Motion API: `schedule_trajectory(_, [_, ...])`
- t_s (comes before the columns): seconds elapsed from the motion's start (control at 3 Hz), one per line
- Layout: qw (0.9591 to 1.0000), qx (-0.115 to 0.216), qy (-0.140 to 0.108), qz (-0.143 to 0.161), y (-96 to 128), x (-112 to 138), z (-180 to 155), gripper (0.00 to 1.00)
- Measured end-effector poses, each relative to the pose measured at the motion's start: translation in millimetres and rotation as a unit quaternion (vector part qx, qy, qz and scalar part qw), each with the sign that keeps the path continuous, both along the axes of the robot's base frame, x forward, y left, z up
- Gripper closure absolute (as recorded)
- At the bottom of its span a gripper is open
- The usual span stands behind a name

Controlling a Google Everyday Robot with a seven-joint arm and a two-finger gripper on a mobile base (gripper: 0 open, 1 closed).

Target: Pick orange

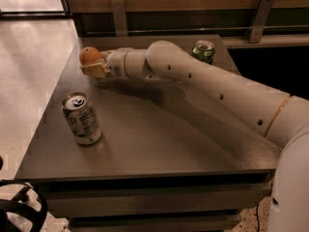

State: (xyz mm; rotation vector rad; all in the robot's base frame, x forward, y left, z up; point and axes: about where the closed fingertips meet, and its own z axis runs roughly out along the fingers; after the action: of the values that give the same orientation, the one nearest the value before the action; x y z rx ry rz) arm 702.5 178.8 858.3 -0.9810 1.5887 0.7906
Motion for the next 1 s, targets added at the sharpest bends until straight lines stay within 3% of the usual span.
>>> schedule_trajectory(0.33, [0.9994,0.024,-0.024,0.009,-11.3,0.7,29.9,1.0])
schedule_trajectory(1.0, [0.9973,0.021,-0.071,0.0,-38.6,-9.7,85.9,1.0])
